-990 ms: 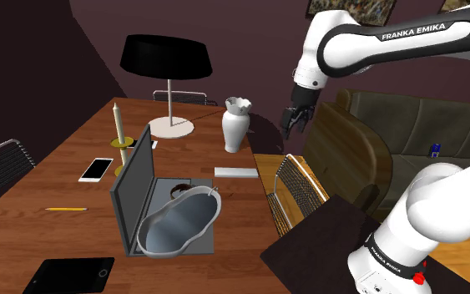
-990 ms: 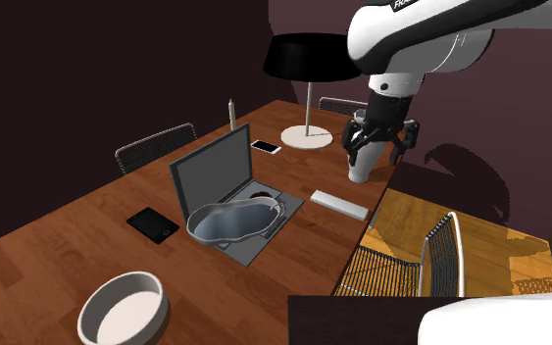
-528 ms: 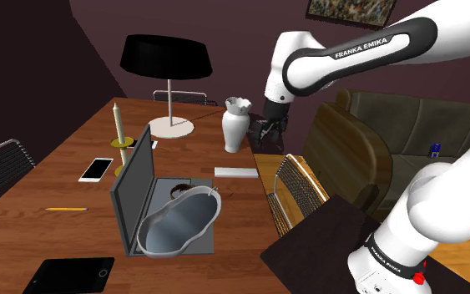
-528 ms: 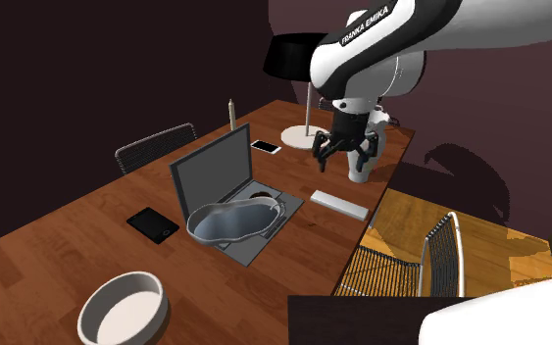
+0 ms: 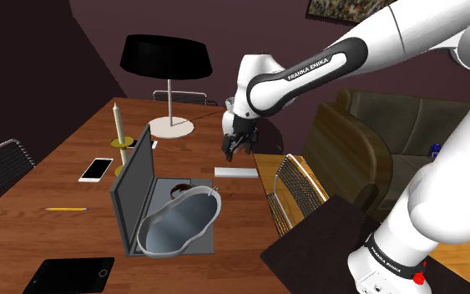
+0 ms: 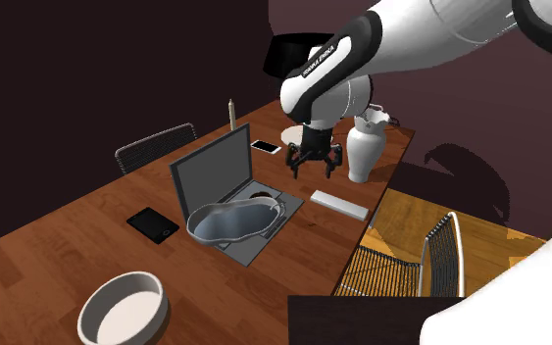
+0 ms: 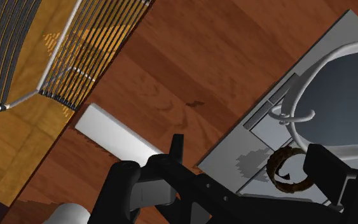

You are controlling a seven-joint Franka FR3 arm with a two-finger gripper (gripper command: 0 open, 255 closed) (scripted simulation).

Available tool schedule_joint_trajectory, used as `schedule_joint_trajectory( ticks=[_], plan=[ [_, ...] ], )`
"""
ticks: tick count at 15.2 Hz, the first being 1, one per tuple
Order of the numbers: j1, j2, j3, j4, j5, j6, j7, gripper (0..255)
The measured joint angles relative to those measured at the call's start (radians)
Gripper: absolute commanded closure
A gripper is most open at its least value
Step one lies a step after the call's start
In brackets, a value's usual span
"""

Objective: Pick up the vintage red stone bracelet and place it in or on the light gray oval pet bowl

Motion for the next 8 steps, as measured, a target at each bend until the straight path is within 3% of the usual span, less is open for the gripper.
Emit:
schedule_joint_trajectory(
  ticks=[8],
  plan=[
    [0.050, 0.302, 0.012, 0.218, -0.074, 0.076, 0.107, 0]
  ],
)
